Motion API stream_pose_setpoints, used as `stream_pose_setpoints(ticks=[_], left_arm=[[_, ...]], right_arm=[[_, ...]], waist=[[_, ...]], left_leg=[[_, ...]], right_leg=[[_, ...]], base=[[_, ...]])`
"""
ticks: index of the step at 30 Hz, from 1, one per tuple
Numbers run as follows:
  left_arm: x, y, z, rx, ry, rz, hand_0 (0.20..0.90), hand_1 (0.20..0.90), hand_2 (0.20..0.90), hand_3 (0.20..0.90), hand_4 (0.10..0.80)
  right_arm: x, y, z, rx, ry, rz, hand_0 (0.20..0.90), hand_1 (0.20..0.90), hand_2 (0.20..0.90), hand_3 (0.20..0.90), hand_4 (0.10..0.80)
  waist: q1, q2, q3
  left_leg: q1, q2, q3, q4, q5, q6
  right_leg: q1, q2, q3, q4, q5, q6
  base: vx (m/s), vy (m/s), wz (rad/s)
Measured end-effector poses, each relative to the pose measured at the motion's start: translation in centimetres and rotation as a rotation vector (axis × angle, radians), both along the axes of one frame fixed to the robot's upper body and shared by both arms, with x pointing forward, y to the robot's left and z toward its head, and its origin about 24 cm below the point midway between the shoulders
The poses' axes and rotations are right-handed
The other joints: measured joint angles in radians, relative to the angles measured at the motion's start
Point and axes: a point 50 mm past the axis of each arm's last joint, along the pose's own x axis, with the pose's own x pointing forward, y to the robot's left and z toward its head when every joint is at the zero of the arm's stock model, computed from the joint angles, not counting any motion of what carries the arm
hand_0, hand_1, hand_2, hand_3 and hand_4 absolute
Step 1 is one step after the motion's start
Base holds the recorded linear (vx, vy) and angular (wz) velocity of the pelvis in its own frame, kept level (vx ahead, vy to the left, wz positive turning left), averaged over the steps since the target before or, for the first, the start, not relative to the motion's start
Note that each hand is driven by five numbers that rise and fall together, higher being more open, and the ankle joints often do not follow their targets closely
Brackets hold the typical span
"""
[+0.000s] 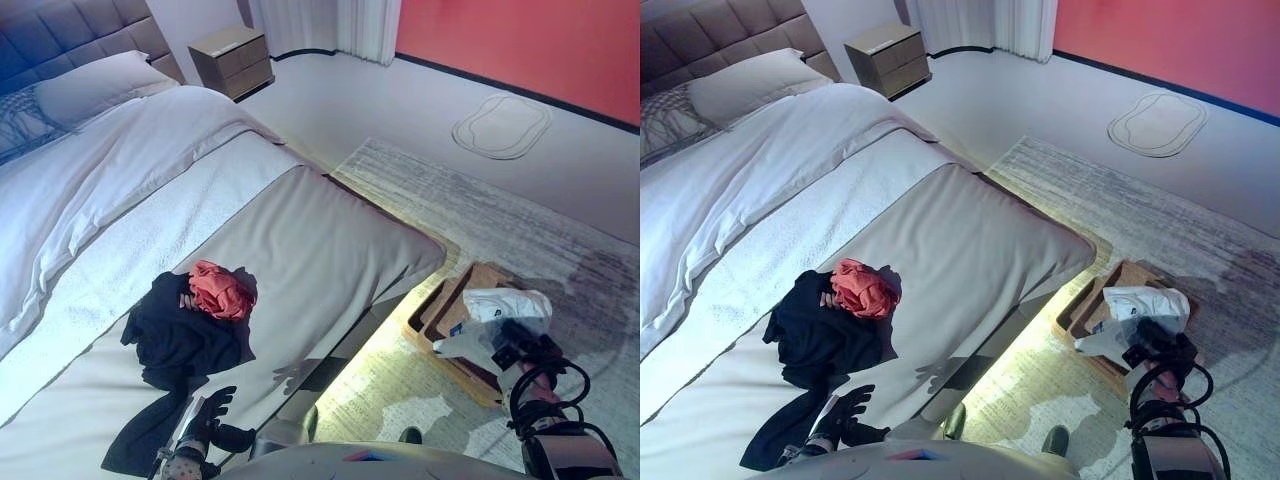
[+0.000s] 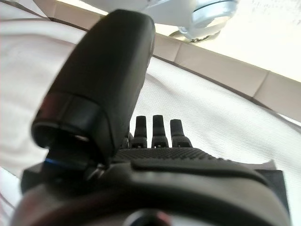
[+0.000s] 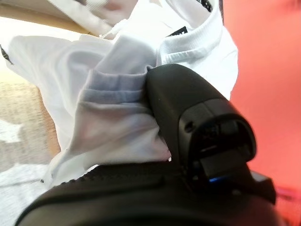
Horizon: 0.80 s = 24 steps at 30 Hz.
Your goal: Pick up the clothes from the bed and place them into the basket
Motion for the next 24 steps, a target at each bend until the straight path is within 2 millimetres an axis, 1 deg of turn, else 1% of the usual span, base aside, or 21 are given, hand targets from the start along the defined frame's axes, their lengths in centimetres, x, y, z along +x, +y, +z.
stream_pose_setpoints(ticks=[3, 8, 12, 13, 14, 16, 17, 18, 19, 24], left_arm=[[0.1, 0.0, 0.0, -0.001, -0.004, 0.0, 0.9, 0.9, 0.9, 0.9, 0.8], [0.1, 0.0, 0.0, -0.006, -0.002, -0.004, 0.9, 0.9, 0.9, 0.9, 0.8], [0.5, -0.3, 0.1, -0.02, -0.026, -0.013, 0.9, 0.9, 0.9, 0.9, 0.8], [0.6, -0.3, 0.1, -0.022, -0.028, -0.013, 0.9, 0.9, 0.9, 0.9, 0.8], [0.5, -0.3, 0.1, -0.022, -0.026, -0.013, 0.9, 0.9, 0.9, 0.9, 0.8], [0.3, -0.3, 0.1, -0.022, -0.021, -0.011, 0.9, 0.9, 0.9, 0.9, 0.8], [0.3, -0.3, 0.1, -0.023, -0.02, -0.011, 0.9, 0.9, 0.9, 0.9, 0.8], [0.3, -0.3, 0.1, -0.023, -0.02, -0.011, 0.9, 0.9, 0.9, 0.9, 0.8], [0.3, -0.3, 0.1, -0.023, -0.02, -0.01, 0.9, 0.9, 0.9, 0.9, 0.8], [0.4, -0.4, 0.1, -0.026, -0.021, -0.012, 0.9, 0.9, 0.9, 0.9, 0.8]], right_arm=[[0.9, -0.5, 0.9, -0.018, -0.027, -0.002, 0.3, 0.3, 0.3, 0.2, 0.1], [1.5, -0.7, 1.6, -0.019, -0.044, -0.028, 0.3, 0.3, 0.3, 0.2, 0.1], [1.9, -1.5, 2.3, -0.044, -0.04, -0.028, 0.3, 0.3, 0.3, 0.2, 0.1], [1.9, -1.7, 2.5, -0.056, -0.039, -0.026, 0.371, 0.371, 0.371, 0.282, 0.182], [1.9, -1.9, 2.7, -0.062, -0.039, -0.028, 0.415, 0.415, 0.415, 0.335, 0.235], [1.8, -2.2, 2.8, -0.072, -0.032, -0.045, 0.356, 0.356, 0.356, 0.266, 0.166], [1.7, -2.3, 2.8, -0.072, -0.03, -0.054, 0.493, 0.493, 0.493, 0.425, 0.325], [1.7, -2.3, 2.8, -0.072, -0.025, -0.061, 0.796, 0.796, 0.796, 0.779, 0.679], [1.6, -2.3, 2.8, -0.071, -0.016, -0.066, 0.9, 0.9, 0.9, 0.9, 0.8], [1.5, -2.3, 2.7, -0.074, 0.014, -0.076, 0.9, 0.9, 0.9, 0.9, 0.8]], waist=[[0.001, 0.003, 0.01], [0.003, 0.005, 0.011], [0.002, 0.023, 0.03], [0.002, 0.03, 0.032], [0.001, 0.034, 0.034], [0.001, 0.039, 0.035], [0.0, 0.042, 0.036], [0.0, 0.043, 0.036], [-0.001, 0.043, 0.036], [-0.002, 0.046, 0.034]], left_leg=[[-0.002, 0.0, -0.006, 0.0, 0.001, -0.001], [-0.001, -0.001, -0.011, 0.0, 0.001, -0.002], [0.009, -0.005, -0.013, 0.0, 0.001, -0.002], [0.008, -0.007, -0.014, 0.0, 0.001, -0.002], [0.008, -0.009, -0.014, 0.0, 0.001, -0.002], [0.009, -0.013, -0.014, 0.0, 0.001, -0.002], [0.009, -0.014, -0.014, 0.0, 0.002, -0.002], [0.009, -0.015, -0.014, 0.0, 0.002, -0.001], [0.009, -0.016, -0.014, 0.0, 0.002, -0.001], [0.009, -0.016, -0.013, 0.0, 0.002, -0.001]], right_leg=[[0.002, 0.0, -0.007, 0.0, 0.0, 0.0], [0.005, -0.001, -0.014, 0.0, 0.0, 0.0], [0.018, -0.006, -0.018, 0.0, -0.001, 0.001], [0.018, -0.008, -0.018, 0.0, -0.001, 0.002], [0.018, -0.01, -0.019, 0.0, -0.002, 0.002], [0.018, -0.014, -0.019, 0.0, -0.003, 0.004], [0.018, -0.015, -0.018, 0.0, -0.003, 0.004], [0.018, -0.016, -0.018, 0.0, -0.003, 0.005], [0.018, -0.017, -0.018, 0.0, -0.003, 0.005], [0.018, -0.016, -0.018, 0.0, -0.003, 0.005]], base=[[0.059, 0.015, 0.07], [0.053, 0.014, 0.03], [0.02, 0.04, 0.03], [0.0, 0.0, 0.0], [0.0, 0.0, 0.0], [0.0, 0.0, 0.0], [0.0, 0.0, 0.0], [0.0, 0.0, 0.0], [0.0, 0.0, 0.0], [0.0, 0.0, 0.0]])
